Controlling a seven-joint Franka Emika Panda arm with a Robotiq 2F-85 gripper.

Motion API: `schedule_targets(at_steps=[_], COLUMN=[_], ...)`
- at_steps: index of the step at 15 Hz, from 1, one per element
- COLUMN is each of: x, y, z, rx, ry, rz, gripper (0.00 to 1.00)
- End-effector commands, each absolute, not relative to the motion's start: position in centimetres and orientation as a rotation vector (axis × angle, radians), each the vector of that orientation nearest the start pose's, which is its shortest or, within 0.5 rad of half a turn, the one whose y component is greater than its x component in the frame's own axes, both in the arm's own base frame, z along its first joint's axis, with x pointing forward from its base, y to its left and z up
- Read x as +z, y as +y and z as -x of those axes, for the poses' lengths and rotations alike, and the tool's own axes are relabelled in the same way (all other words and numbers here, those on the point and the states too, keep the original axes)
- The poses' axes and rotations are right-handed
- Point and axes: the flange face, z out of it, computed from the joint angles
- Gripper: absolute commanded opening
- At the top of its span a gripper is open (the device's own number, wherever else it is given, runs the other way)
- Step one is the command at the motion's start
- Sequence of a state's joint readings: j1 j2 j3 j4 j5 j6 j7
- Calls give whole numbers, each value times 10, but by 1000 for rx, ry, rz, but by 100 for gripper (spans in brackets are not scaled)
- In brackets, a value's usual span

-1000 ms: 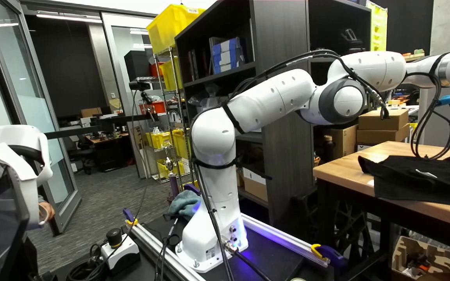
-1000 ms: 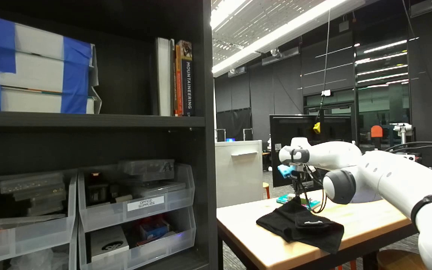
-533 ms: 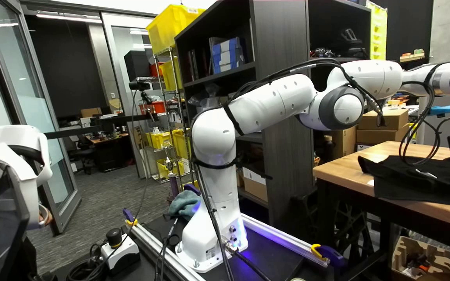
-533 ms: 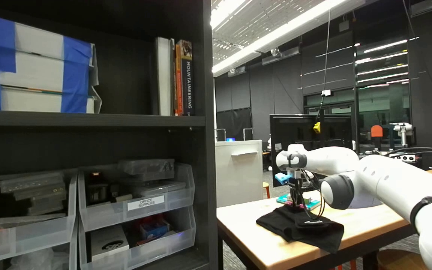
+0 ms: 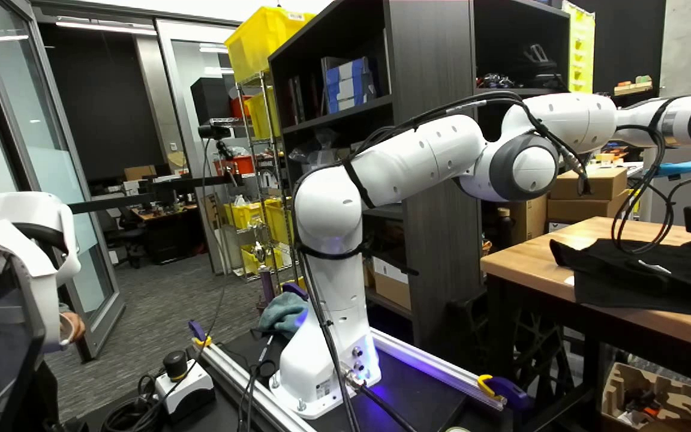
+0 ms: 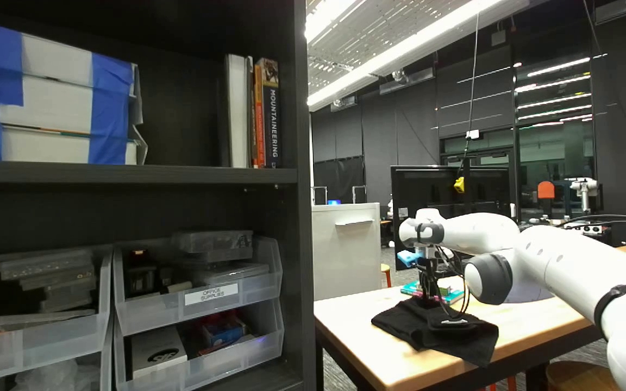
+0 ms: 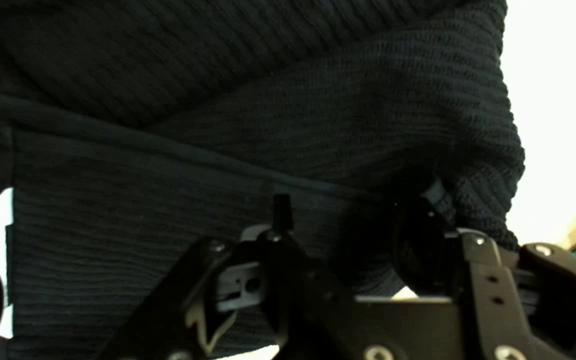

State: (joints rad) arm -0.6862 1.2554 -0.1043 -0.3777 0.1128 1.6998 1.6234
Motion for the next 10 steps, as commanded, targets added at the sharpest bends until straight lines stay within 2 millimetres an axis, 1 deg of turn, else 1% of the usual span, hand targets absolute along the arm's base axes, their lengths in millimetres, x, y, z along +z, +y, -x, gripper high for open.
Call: schedule_targets(at_steps=[1,4,5,6,8,9,10], x=[312,312,312,313,328,336,343], y=[-526,-526,-526,-523,-527,-530,-532], z=[-614,-614,-614,-617,-622,-625,-629], rx=[-86,-86,-86,-90,-200,-259,-327], ry=[2859,2859,2859,2849,2808,2778,2752], rz=[1196,1196,1196,1214,1216,1216,1211], gripper=[63,63,88,88,97,100,100])
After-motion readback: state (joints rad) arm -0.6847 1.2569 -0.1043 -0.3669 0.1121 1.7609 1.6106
